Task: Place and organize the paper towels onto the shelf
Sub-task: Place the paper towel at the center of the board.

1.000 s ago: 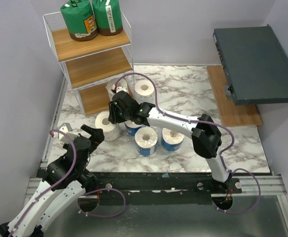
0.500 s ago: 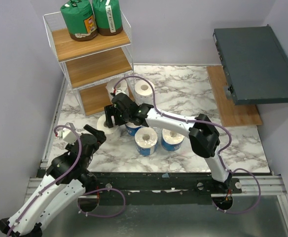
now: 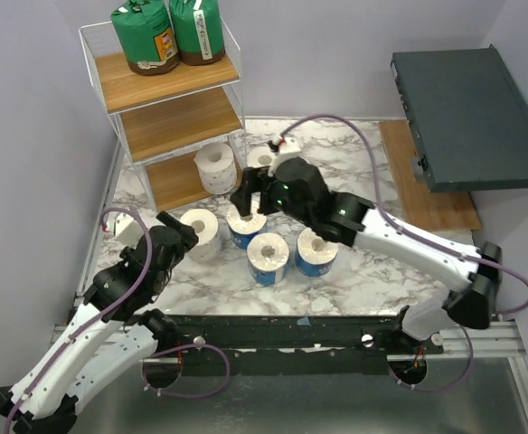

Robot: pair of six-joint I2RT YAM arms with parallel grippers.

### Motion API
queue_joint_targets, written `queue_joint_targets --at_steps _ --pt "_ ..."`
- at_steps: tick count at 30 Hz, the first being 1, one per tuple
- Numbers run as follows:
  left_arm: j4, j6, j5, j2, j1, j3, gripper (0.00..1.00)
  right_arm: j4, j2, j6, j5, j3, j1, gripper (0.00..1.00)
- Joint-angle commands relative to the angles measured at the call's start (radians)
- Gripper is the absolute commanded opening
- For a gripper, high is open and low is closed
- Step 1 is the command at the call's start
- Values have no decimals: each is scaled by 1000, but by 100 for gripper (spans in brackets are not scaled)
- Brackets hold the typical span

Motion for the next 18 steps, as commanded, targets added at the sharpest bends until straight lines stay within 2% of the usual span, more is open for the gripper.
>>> queue_joint_targets --at_steps 1,5,6,9,12,15,18 --pt "188 281 90 -54 4 5 98 40 -175 -28 251 -206 -12 89" --pt "280 446 143 -94 5 -39 98 43 -326 28 394 -383 -46 93" --pt "290 449 143 -101 7 -49 98 43 -355 54 406 -422 -64 94" --pt "287 314 126 -125 23 -94 98 75 -451 93 355 -535 -149 94" --pt "389 309 359 -109 142 -148 99 62 -503 123 250 -584 -276 95" --pt "331 319 576 63 323 -116 99 17 -499 135 124 -586 -395 95" --pt "299 321 669 160 422 -98 98 -11 -491 124 114 -585 -421 95"
